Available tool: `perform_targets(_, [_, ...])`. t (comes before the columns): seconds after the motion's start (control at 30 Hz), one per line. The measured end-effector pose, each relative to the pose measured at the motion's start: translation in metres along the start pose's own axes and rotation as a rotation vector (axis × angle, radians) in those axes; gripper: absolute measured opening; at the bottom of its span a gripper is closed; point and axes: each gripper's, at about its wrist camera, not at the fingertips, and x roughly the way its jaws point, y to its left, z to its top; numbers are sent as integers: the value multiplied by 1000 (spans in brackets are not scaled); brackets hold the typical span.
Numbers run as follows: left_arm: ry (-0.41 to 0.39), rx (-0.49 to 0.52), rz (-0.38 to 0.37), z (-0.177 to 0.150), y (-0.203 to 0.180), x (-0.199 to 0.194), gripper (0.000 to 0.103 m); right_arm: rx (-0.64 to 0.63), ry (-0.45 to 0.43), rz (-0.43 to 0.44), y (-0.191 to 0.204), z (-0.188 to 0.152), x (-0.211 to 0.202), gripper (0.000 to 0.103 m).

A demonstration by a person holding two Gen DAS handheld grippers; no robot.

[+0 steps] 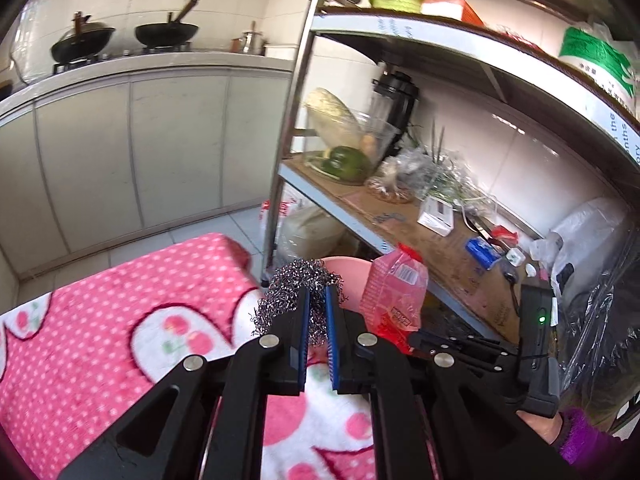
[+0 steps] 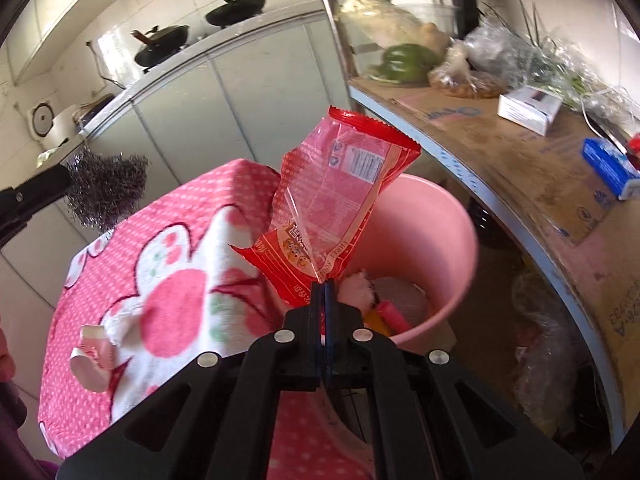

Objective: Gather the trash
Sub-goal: 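Carry the steel-wool scrubber and red wrapper over the pink bucket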

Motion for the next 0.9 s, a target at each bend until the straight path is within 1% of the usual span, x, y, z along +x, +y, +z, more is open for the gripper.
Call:
perform_targets(0.2, [76,24,-28,-1,-20,46,7,11,30,-41,-16,-7,14,2])
perform_targets(0.47, [188,9,-37,-18,-26,101,7,19,66,-71,-27,-9,31,2])
perform_targets(0.67, [234,9,-30,-28,-30,123,7,18,89,-91,-32,-7,42,2])
perform_targets(0.9, [273,7,-27,-37,-33,137,7,30,108,-92,-37,-6,52,2])
